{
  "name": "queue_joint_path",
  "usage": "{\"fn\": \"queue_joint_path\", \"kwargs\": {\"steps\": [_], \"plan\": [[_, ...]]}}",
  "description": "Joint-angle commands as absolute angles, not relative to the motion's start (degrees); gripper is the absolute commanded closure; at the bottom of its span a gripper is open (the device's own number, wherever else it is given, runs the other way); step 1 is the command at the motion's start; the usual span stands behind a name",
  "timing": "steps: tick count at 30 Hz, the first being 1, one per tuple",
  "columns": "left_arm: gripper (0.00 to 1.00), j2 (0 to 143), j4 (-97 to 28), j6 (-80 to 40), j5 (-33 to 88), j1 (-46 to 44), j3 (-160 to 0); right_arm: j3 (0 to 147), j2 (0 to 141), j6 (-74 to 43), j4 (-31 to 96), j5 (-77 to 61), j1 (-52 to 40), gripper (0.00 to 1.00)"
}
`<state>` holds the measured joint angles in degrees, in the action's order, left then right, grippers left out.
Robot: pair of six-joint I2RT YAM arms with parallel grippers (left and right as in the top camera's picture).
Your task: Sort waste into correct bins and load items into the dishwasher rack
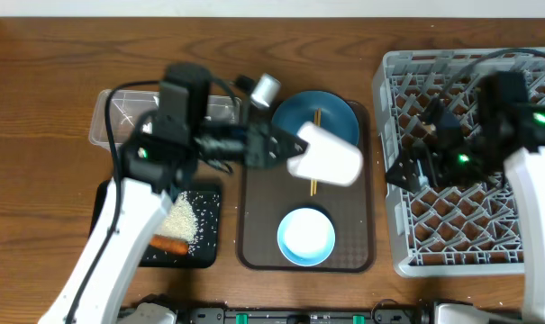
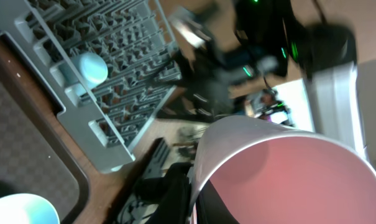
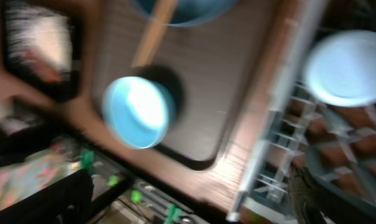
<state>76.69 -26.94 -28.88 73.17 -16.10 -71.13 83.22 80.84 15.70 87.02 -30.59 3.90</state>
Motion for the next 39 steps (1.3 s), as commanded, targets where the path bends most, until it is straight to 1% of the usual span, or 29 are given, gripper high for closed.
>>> {"fn": "queue_joint_path", "kwargs": {"steps": [1, 2, 4, 11, 16, 25, 29, 39], "plan": [[0.92, 79.2, -26.7, -27.4, 87.2, -10.5, -71.5, 84.4, 76.1, 30.1, 89.8, -48.9, 6.9, 0.01], [0.92, 80.1, -26.7, -26.2, 89.5, -9.3, -71.5, 84.4, 75.1, 33.3, 91.2, -52.2, 7.5, 0.01], [0.92, 81.6, -29.2, -24.1, 90.1, -7.6, -71.4, 84.4, 72.9, 39.4, 93.6, -58.1, 7.9, 0.01], [0.92, 82.1, -30.8, -20.3, 89.1, -11.3, -69.7, 84.4, 71.4, 42.2, 94.2, -62.0, 7.4, 0.01], [0.92, 82.1, -30.8, -20.2, 84.6, -15.3, -69.6, 84.3, 71.4, 43.9, 93.7, -67.4, 3.6, 0.01], [0.92, 82.1, -30.5, -20.2, 84.4, -18.6, -69.6, 84.3, 71.4, 45.0, 91.7, -67.5, -3.8, 0.03], [0.91, 82.1, -30.5, -20.2, 84.4, -18.6, -69.6, 84.3, 71.4, 44.9, 90.2, -67.6, -6.6, 0.01], [0.91, 82.1, -30.6, -20.2, 84.5, -18.7, -69.6, 83.7, 72.0, 44.9, 87.7, -67.5, -9.5, 0.01]]}}
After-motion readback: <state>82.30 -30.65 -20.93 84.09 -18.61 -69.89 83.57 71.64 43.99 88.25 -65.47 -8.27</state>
